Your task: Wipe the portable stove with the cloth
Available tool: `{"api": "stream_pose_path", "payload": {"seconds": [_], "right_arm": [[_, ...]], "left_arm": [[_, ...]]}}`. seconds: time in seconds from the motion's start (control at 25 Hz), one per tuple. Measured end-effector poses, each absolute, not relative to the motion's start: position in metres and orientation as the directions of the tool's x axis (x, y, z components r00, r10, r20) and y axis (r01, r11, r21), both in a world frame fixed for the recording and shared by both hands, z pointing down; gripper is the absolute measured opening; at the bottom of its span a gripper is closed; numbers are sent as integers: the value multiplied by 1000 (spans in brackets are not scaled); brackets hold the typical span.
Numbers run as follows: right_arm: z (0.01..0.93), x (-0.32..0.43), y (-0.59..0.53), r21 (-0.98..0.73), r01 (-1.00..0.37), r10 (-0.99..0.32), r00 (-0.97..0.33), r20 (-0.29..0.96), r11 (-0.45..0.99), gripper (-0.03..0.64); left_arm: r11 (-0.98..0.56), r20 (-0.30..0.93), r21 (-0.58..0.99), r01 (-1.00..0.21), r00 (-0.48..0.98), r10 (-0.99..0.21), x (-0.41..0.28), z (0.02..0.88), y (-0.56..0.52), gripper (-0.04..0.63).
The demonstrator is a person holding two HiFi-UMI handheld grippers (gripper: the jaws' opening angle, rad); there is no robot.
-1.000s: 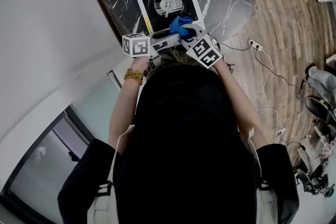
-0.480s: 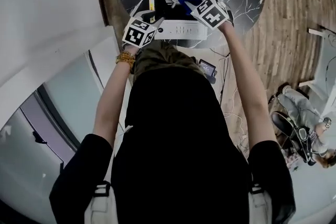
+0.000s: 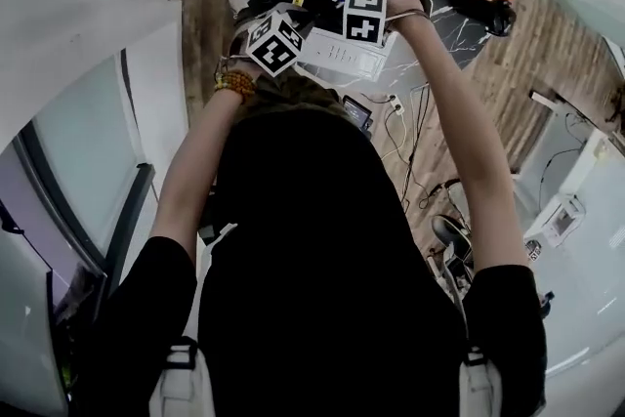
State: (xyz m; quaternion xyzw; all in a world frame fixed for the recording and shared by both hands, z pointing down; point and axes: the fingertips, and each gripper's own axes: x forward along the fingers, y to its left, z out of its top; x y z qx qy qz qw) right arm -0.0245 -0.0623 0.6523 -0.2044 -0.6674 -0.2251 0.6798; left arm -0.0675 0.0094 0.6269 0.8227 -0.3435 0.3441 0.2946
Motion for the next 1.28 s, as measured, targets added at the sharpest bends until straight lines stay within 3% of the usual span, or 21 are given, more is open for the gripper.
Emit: {"api": "stream_pose_path", "payload": {"seconds": [0.08, 0.12, 0.24, 0.36, 0.48, 0.64, 0.72, 0.8, 0.88, 0.92, 1.0, 1.16, 1.2, 1.28], "right_arm": [[654, -28, -63, -72, 564, 34, 78, 996, 823, 67], [653, -28, -65, -126, 491, 97, 84, 992, 862, 66], [647, -25, -67, -267, 82, 270, -17, 963, 960, 58], [646, -31, -81, -203, -261, 154, -197, 968, 944, 57], [648, -28, -91, -233, -550, 88, -276, 957, 802, 55], [645, -31, -101, -314, -753, 32, -364, 931, 578, 52], [639, -33, -102, -365, -775, -26, -440, 898, 516, 55], [615, -35, -108, -602, -720, -118, -669, 734, 346, 60], [561, -27, -118, -880, -445, -306, -872, 382, 167, 61], [530, -16, -118, -945, -300, -401, -888, 225, 134, 61], [488, 13, -103, -963, -203, -495, -864, 91, 177, 61], [471, 35, -18, -916, -208, -328, -940, 90, 344, 61], [474, 29, 7, -920, -178, -257, -962, 88, 348, 61], [480, 8, 48, -940, -87, -122, -991, 49, 331, 61]], "left_arm": [[-608, 771, 246, -755, 532, -350, -67, 627, 9, 34], [-613, 770, 248, -750, 536, -345, -66, 626, 8, 34], [-631, 773, 229, -741, 533, -345, -67, 627, 6, 32], [-665, 791, 203, -719, 521, -321, -64, 628, 11, 29], [-704, 811, 195, -683, 516, -276, -64, 629, 11, 28], [-740, 825, 174, -649, 507, -251, -65, 628, 9, 29], [-736, 831, 173, -655, 498, -248, -65, 627, 9, 29], [-740, 840, 165, -652, 485, -241, -64, 628, 11, 29], [-774, 835, 156, -614, 500, -228, -61, 627, 16, 34], [-800, 822, 146, -583, 521, -229, -57, 624, 19, 111], [-842, 783, 94, -532, 561, -267, -50, 606, 22, 174], [-884, 677, -2, -468, 650, -346, -21, 543, 32, 262], [-915, 665, -32, -402, 675, -319, -10, 529, 40, 298], [-971, 692, -124, -204, 684, -232, 12, 514, 59, 304]]}}
